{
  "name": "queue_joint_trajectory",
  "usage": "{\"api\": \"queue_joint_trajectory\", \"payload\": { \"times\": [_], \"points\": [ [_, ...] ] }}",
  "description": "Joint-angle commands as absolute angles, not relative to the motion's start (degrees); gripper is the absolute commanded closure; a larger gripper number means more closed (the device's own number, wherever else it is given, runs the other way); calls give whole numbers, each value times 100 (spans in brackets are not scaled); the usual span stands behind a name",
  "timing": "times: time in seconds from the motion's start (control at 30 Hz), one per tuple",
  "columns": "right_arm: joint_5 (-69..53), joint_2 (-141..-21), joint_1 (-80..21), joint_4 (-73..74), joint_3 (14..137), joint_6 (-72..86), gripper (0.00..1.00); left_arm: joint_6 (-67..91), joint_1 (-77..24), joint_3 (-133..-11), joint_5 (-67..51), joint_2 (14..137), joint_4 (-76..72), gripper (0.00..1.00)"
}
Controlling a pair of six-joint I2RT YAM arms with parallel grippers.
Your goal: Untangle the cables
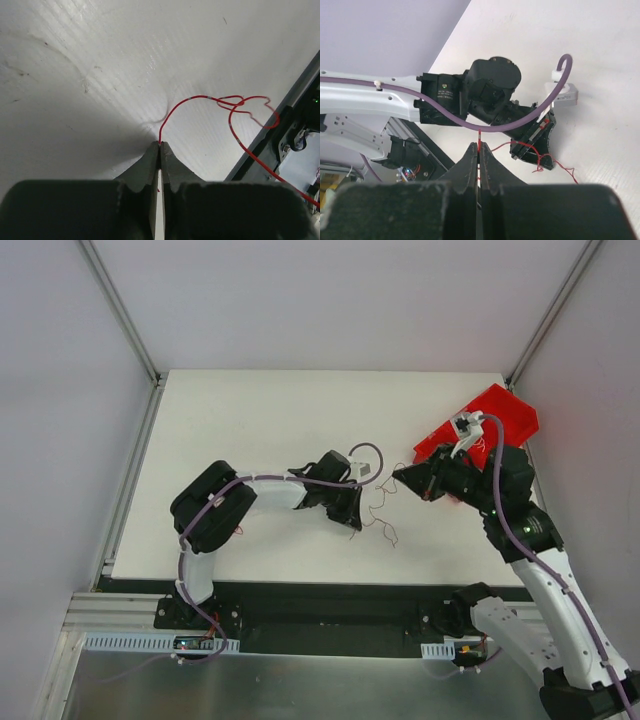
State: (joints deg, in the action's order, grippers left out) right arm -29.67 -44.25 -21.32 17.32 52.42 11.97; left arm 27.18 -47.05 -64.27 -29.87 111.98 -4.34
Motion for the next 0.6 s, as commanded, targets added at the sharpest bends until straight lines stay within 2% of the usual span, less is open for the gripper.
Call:
{"api": "queue_joint_trajectory", "payload": {
  "times": [0.0,0.2,0.47,0.57],
  "points": [
    [-2304,-4061,-2162,1950,5896,1169,100,2566,-4685,-6101,-1997,10943,-36,100],
    [-1259,-3815,-2153,2592,6626,1011,100,2768,-4483,-5520,-1547,10600,-26,100],
    [1377,-3323,-2153,3524,7198,721,100,2865,-4149,-4984,-1538,10292,-26,100],
    [1837,-3278,-2153,3708,7181,685,100,2874,-3991,-4843,-1529,10064,104,100]
  ]
}}
